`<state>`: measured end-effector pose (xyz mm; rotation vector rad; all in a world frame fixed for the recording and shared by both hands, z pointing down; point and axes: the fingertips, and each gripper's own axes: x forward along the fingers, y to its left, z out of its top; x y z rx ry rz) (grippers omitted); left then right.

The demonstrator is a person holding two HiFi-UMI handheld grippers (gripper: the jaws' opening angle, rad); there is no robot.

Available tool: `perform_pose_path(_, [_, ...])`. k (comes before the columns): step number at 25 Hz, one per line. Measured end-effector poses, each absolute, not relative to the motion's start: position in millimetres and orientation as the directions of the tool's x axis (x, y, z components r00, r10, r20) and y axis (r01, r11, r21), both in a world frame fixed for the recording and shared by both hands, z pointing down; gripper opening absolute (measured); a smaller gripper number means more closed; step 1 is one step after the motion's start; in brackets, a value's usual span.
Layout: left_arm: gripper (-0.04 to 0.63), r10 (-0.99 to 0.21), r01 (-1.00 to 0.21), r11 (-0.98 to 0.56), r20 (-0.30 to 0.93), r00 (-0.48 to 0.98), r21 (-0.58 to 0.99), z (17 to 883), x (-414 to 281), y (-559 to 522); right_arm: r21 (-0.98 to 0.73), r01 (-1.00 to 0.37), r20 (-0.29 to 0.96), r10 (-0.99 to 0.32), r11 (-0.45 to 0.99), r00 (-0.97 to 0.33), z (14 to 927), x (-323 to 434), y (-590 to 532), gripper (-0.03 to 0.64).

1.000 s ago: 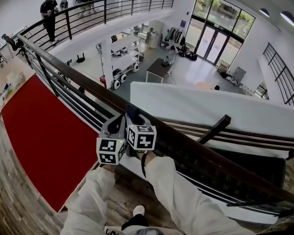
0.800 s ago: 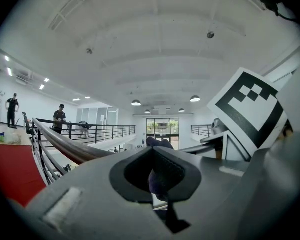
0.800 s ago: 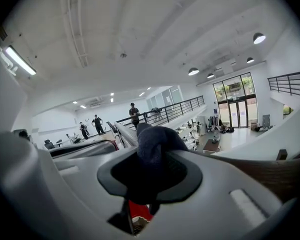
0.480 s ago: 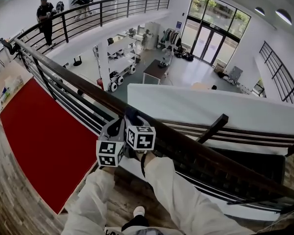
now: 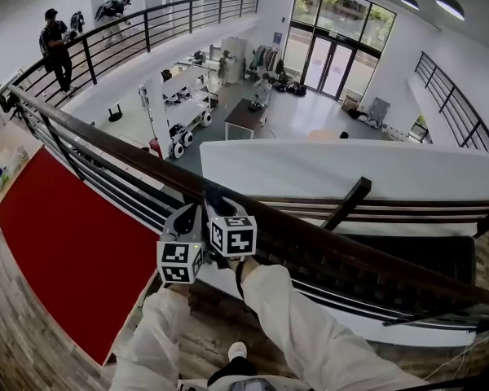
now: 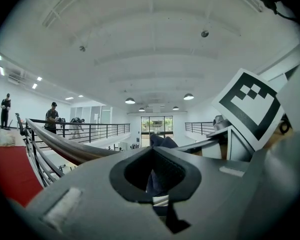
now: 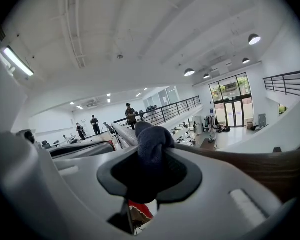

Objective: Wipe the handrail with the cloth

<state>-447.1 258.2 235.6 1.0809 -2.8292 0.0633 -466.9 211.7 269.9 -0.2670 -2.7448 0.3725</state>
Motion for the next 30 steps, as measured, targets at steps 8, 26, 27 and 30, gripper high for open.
perform_pose_path(8, [-0.003,-0.687,-0.693,0.721,0.129,-0.715,0.001,237.7,-432.5,241.6,-0.265,0.091,0.331,0.179,0.960,-0.926,271.2,-446.3,188.6,0.098])
perform_pose_path(26, [-0.003,-0.756,-0.762,0.647,0.132,-0.641,0.012,245.1,-398.7,198.3,-0.270,-0.014,0.349,0.084,0.963,-0.933,273.6,-397.0,146.1,0.098])
perform_pose_path(27, [-0.003,-0.760,-0.765,0.644,0.131,-0.637,0.011,244.9,-397.9,195.8,-0.267,-0.019,0.347,0.078,0.963,-0.934,273.5,-394.2,143.1,0.098])
perform_pose_path(30, [-0.003,-0.768,-0.775,0.632,0.136,-0.626,0.008,246.1,-392.6,185.9,-0.253,-0.028,0.345,0.063,0.967,-0.937,271.3,-382.0,131.4,0.100])
